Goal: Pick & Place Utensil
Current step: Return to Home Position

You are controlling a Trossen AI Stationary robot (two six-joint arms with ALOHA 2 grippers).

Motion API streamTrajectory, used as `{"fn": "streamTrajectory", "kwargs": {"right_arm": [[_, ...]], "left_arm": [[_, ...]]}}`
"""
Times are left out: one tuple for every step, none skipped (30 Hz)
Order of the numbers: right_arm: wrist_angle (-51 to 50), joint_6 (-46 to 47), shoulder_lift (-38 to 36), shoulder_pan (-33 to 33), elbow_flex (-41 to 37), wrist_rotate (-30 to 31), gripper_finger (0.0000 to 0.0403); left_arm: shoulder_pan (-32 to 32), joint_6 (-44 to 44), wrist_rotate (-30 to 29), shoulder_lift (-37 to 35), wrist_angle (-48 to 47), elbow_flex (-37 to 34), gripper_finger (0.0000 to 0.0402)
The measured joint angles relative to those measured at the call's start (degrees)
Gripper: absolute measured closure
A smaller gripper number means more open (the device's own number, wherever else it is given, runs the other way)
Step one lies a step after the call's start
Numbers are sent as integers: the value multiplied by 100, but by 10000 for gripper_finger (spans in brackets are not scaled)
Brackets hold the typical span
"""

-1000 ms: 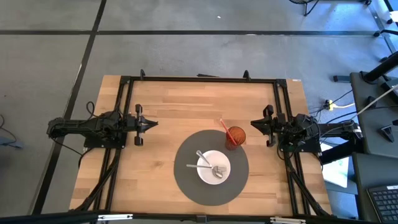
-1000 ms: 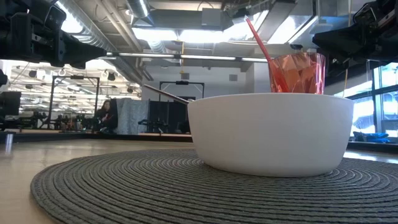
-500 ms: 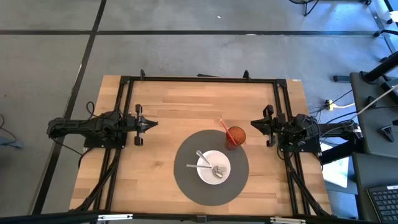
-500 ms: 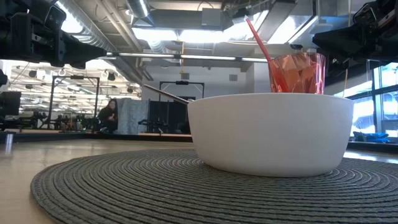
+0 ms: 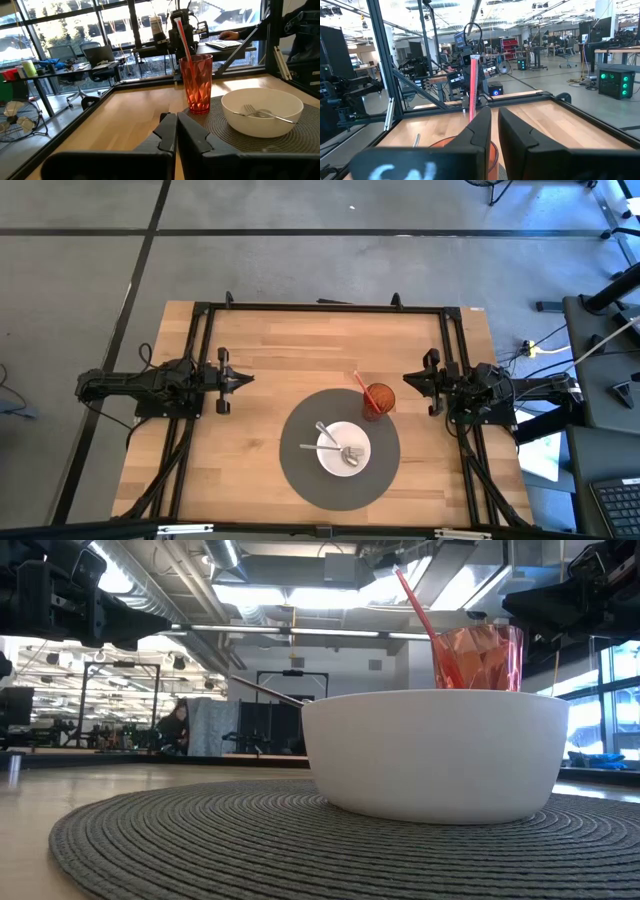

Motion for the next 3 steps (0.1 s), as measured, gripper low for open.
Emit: {"fn": "streamTrajectory", "kwargs": {"right_arm": [[0, -7, 1, 0, -2, 0, 367], [0, -11, 2, 0, -1, 0, 367], [0, -9, 1, 2, 0, 0, 367]], "left_arm": [[-1, 0, -2, -1, 1, 0, 396], [-1, 0, -2, -1, 0, 0, 396], [1, 0, 0, -1, 0, 0, 396]]}}
